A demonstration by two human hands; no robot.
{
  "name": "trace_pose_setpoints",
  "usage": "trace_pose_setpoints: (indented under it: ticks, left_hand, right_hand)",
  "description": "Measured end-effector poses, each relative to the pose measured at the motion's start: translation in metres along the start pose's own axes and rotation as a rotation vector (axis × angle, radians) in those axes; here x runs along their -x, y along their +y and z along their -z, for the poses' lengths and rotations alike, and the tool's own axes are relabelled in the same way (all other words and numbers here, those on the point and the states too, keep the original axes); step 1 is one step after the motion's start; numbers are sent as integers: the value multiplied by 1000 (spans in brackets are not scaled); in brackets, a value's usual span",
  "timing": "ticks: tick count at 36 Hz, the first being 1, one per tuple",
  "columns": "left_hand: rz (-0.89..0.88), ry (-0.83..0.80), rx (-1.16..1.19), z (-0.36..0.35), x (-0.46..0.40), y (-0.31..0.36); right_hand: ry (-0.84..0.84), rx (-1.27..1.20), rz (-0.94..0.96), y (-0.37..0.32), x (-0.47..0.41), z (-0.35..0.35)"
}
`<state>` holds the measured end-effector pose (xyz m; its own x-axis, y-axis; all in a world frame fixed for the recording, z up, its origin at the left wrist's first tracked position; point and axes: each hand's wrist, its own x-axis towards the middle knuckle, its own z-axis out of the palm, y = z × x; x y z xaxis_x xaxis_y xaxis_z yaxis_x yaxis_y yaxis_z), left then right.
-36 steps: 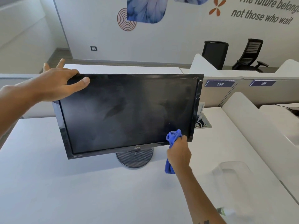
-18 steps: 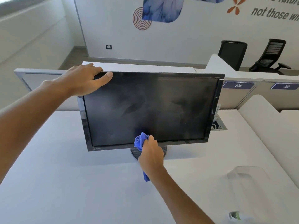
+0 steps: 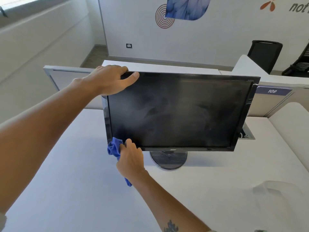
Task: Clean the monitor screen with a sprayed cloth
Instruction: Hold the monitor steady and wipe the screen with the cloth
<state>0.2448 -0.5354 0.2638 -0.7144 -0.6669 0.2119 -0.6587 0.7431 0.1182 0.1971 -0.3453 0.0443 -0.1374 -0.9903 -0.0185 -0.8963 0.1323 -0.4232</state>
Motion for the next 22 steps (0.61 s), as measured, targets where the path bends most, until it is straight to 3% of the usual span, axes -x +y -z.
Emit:
trace_pose_setpoints:
  ticks: [6, 10, 13, 22]
  left_hand:
    - [9, -26, 25, 1, 0, -2]
    - [34, -35, 35, 4, -1, 0]
    - [61, -58, 65, 6, -2, 3]
    - [149, -107, 152, 18, 6, 13]
  right_hand:
    - [-8, -245, -114, -23, -10, -14]
    - [-91, -816, -430, -25, -12, 1]
    - [-126, -1082, -583, -29, -17, 15]
    - [-73, -1320, -685, -48, -37, 67]
